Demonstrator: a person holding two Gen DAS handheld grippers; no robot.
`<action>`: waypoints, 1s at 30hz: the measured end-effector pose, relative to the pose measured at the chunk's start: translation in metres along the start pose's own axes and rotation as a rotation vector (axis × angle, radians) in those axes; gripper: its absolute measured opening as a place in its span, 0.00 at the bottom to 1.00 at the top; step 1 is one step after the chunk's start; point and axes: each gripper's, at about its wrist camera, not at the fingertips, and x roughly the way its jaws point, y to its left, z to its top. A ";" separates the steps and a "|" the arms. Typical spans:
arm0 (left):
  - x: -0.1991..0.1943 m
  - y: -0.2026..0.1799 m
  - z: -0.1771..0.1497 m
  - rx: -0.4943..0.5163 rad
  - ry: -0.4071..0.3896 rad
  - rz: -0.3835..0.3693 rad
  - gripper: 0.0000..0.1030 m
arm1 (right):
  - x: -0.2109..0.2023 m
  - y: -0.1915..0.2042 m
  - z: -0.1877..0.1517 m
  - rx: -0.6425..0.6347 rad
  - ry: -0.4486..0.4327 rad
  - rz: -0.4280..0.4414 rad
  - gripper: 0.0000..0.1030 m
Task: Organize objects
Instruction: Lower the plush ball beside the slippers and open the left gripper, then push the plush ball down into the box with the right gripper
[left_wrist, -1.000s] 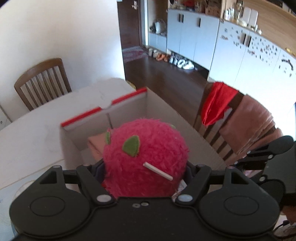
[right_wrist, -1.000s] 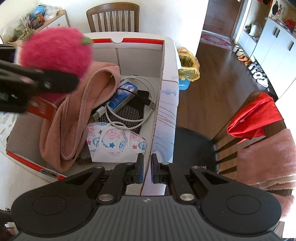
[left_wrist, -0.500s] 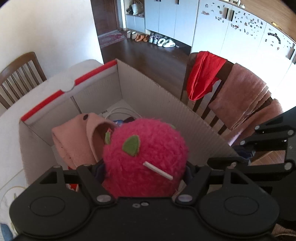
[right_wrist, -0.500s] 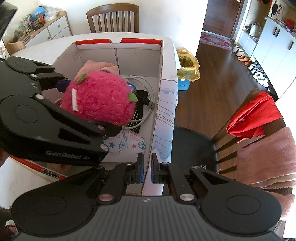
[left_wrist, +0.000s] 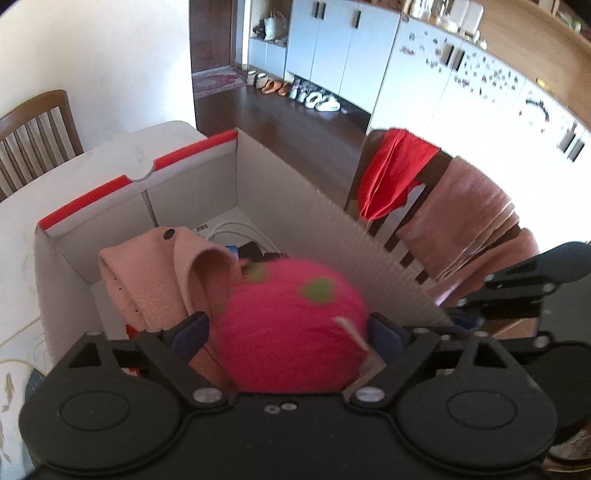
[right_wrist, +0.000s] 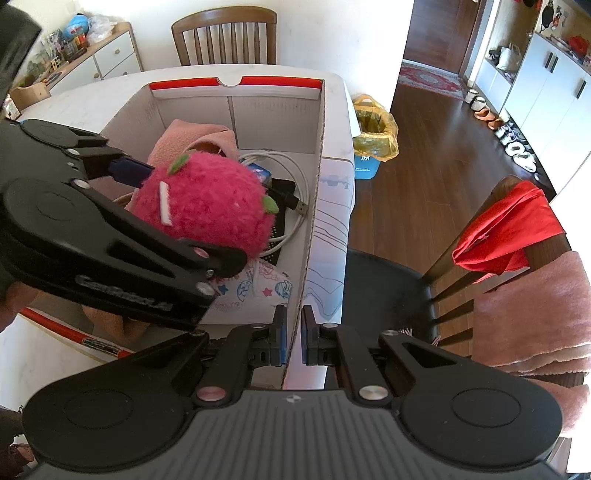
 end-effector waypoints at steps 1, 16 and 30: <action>-0.004 0.000 0.000 -0.009 -0.010 -0.005 0.93 | 0.000 0.000 0.000 0.001 0.000 0.000 0.06; -0.060 0.022 -0.016 -0.154 -0.125 0.102 0.92 | -0.007 0.001 -0.002 0.010 -0.005 -0.011 0.06; -0.091 0.018 -0.044 -0.231 -0.192 0.164 0.91 | -0.047 0.001 0.002 0.011 -0.125 -0.015 0.06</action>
